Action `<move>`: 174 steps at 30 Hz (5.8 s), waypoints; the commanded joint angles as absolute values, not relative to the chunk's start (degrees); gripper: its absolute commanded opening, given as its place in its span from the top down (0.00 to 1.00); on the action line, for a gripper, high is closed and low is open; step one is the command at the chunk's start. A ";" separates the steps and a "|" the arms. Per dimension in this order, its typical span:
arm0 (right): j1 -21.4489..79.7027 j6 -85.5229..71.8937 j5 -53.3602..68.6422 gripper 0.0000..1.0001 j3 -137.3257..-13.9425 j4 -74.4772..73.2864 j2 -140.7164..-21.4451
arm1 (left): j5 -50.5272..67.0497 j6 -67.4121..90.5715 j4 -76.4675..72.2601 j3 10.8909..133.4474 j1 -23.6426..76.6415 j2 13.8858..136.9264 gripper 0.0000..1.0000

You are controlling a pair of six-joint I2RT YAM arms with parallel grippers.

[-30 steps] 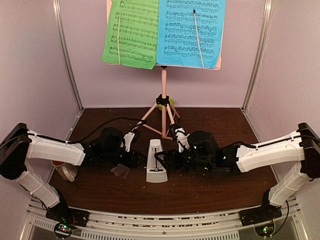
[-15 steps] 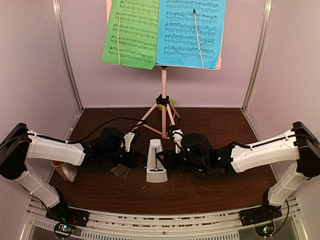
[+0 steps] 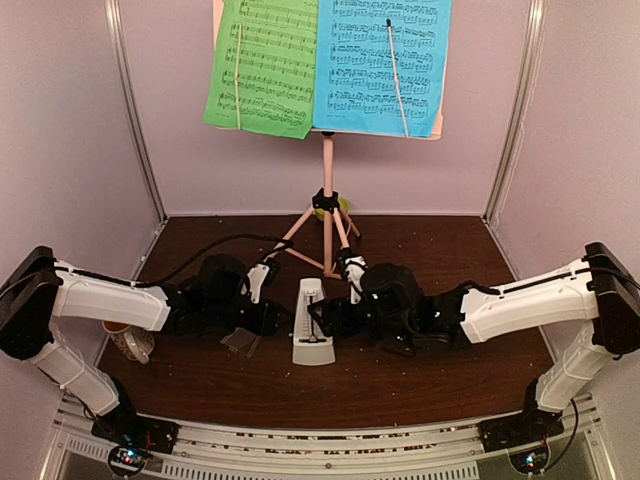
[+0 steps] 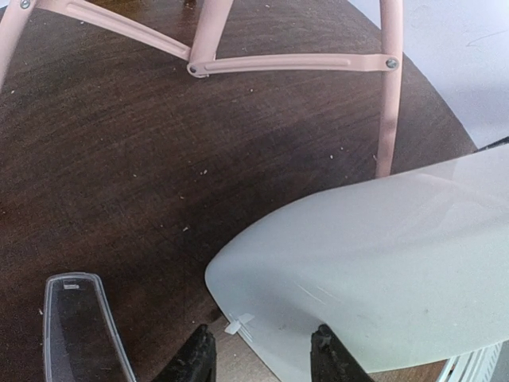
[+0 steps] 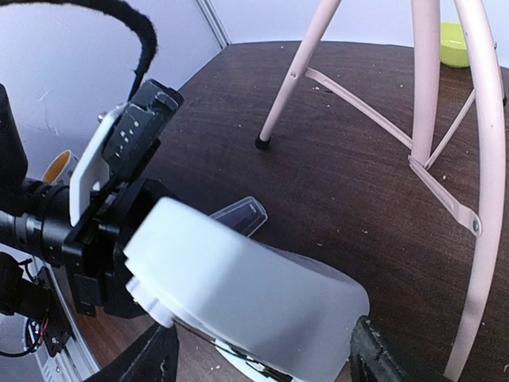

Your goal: Set up the instrument practice props

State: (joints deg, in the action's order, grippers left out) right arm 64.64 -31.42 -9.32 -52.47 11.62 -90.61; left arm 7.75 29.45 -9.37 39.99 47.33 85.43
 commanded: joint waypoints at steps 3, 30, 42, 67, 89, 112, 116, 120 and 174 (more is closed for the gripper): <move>65.08 -32.52 -12.79 0.28 -56.70 9.78 -92.64 | 9.18 29.50 -12.62 40.43 47.29 84.81 0.57; 65.08 -31.22 -11.18 0.65 -50.71 13.93 -89.20 | 8.96 28.46 -11.95 41.79 47.29 85.36 0.57; 64.89 -28.43 -6.81 0.53 -52.06 15.29 -90.93 | 9.45 27.62 -11.75 41.63 47.16 85.33 0.57; 63.90 -29.72 -7.28 0.74 -50.37 15.20 -90.50 | 10.04 26.83 -10.81 41.44 46.58 83.51 0.57; 64.17 -30.86 -11.57 0.43 -48.06 12.95 -85.49 | 5.65 27.83 -7.75 37.76 46.60 73.67 0.42; 59.40 -34.84 -15.84 0.44 -41.64 8.21 -85.25 | 3.61 27.19 -4.48 37.49 45.96 69.04 0.39; 58.52 -35.26 -15.86 0.44 -39.82 8.07 -83.56 | 3.85 27.25 -4.37 37.22 45.58 68.70 0.39; 57.74 -34.39 -15.61 0.41 -39.12 6.14 -79.27 | 4.87 27.99 -4.83 36.39 44.58 67.79 0.39; 36.48 -37.79 1.76 0.00 -13.84 -11.48 -17.66 | -10.44 41.61 26.61 29.29 30.26 35.23 0.02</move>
